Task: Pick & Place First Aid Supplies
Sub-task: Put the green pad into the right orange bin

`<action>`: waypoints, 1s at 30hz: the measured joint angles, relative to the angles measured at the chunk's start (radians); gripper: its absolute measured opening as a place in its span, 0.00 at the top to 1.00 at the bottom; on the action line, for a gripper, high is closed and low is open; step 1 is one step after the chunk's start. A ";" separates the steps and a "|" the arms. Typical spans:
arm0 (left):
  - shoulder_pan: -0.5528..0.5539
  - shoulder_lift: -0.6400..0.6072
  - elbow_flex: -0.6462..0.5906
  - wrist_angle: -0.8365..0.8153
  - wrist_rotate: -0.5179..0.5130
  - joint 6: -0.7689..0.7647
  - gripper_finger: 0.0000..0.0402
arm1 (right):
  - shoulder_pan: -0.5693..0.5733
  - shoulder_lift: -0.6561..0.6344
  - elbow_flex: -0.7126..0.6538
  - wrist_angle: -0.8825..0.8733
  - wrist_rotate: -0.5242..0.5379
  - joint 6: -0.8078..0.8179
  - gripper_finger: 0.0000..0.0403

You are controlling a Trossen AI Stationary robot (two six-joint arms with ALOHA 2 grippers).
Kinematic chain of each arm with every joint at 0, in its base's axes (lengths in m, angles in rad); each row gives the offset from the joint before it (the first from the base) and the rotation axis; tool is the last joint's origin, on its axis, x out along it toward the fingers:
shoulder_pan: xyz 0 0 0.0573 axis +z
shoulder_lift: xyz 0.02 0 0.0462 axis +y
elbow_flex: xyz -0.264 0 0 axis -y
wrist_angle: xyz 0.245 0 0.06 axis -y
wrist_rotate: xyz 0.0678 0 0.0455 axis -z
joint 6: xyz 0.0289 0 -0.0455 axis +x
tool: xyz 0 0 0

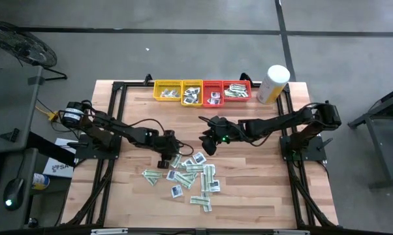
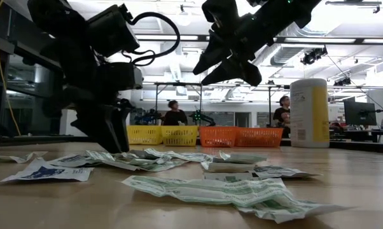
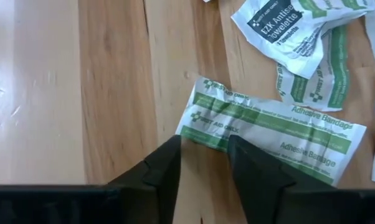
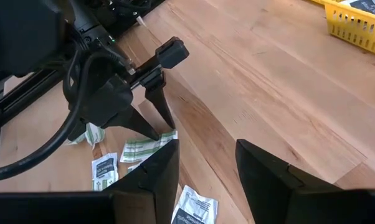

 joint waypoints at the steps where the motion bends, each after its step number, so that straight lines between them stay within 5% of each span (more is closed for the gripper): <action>1: 0.000 -0.003 0.000 -0.001 -0.005 0.000 0.63 | 0.000 0.000 0.000 -0.001 0.000 0.000 0.63; 8: 0.003 -0.017 0.028 -0.009 0.046 0.126 0.52 | 0.000 0.000 0.000 -0.004 0.000 0.000 0.63; 30: 0.003 -0.080 0.085 -0.081 0.076 0.391 0.51 | 0.000 0.000 0.000 -0.015 -0.005 0.000 0.63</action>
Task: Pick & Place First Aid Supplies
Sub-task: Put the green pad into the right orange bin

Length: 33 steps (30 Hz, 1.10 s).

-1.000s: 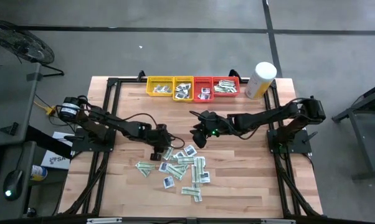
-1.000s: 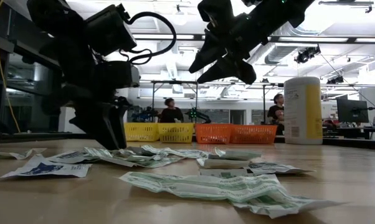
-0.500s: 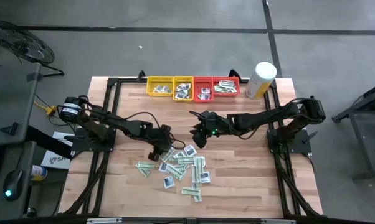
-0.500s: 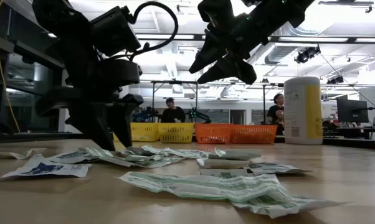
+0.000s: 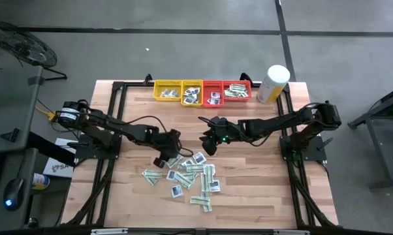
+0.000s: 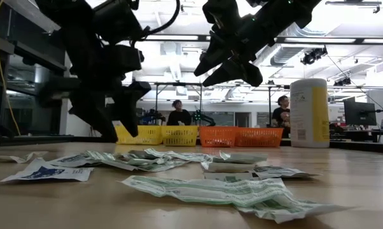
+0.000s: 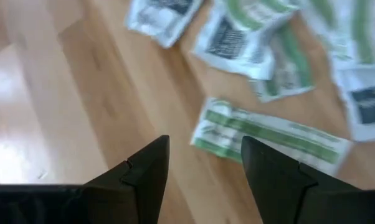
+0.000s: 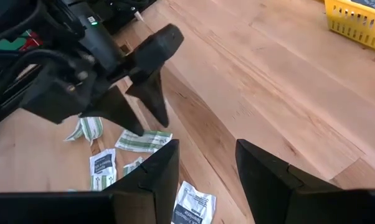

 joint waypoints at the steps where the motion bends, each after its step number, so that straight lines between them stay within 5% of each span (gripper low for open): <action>1: 0.000 0.000 0.008 -0.014 0.021 0.012 0.51 | 0.000 0.000 0.000 -0.001 0.000 0.000 0.63; 17: 0.000 0.021 0.018 0.011 0.078 0.181 0.51 | 0.000 0.000 0.000 -0.006 0.005 0.000 0.63; 33: 0.002 0.179 0.026 0.024 0.094 0.046 0.51 | 0.008 0.000 0.000 -0.013 -0.004 0.008 0.63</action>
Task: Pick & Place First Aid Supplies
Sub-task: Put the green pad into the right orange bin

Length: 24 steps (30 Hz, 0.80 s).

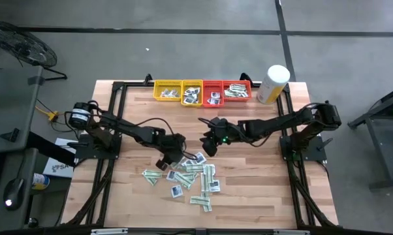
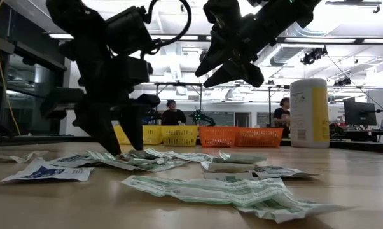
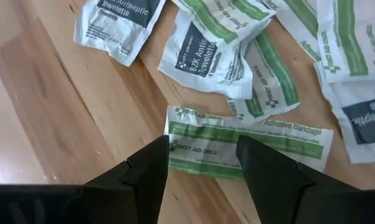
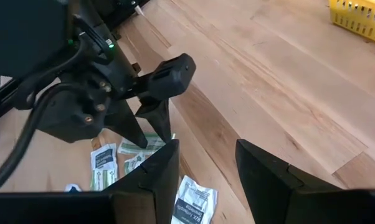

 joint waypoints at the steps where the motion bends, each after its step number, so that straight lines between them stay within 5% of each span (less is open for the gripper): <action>1: 0.000 0.003 0.000 -0.006 0.001 -0.015 0.51 | 0.003 0.000 0.000 -0.001 0.001 0.000 0.63; 24: -0.002 -0.052 -0.011 -0.007 -0.043 -0.474 0.99 | 0.053 0.000 0.000 -0.042 0.035 0.000 0.63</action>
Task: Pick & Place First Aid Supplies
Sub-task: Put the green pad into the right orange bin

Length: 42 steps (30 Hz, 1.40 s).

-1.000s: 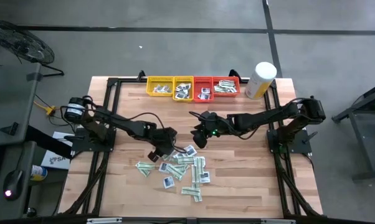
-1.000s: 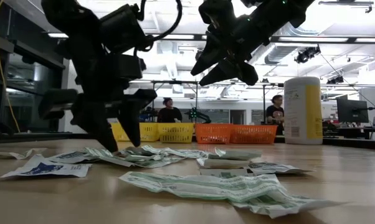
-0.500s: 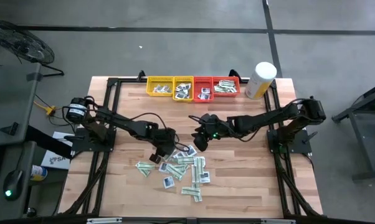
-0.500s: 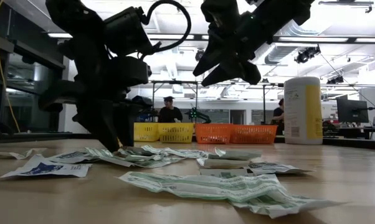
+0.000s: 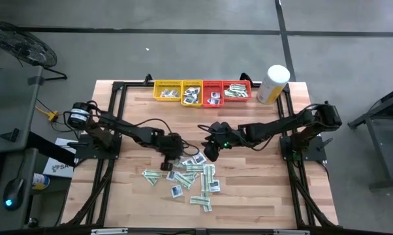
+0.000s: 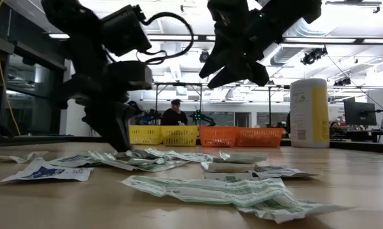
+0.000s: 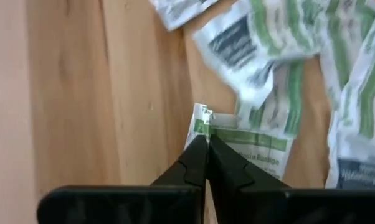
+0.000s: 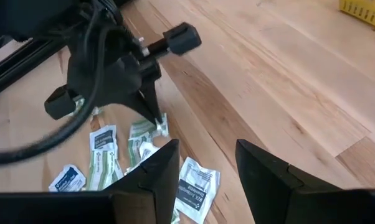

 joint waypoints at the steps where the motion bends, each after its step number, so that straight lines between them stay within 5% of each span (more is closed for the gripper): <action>1: 0.000 -0.015 -0.001 -0.002 -0.017 -0.006 0.98 | 0.000 0.000 0.000 0.003 0.000 0.000 0.63; 13: 0.001 -0.128 0.016 0.027 -0.165 -0.102 0.99 | 0.000 0.000 0.000 0.127 0.031 -0.032 0.63; 28: 0.001 -0.138 0.329 -0.053 -0.444 0.004 0.99 | -0.001 0.000 0.000 0.110 0.056 -0.120 0.63; 42: 0.001 -0.138 0.390 -0.130 -0.487 0.039 0.99 | -0.006 -0.013 0.000 -0.023 0.056 -0.186 0.63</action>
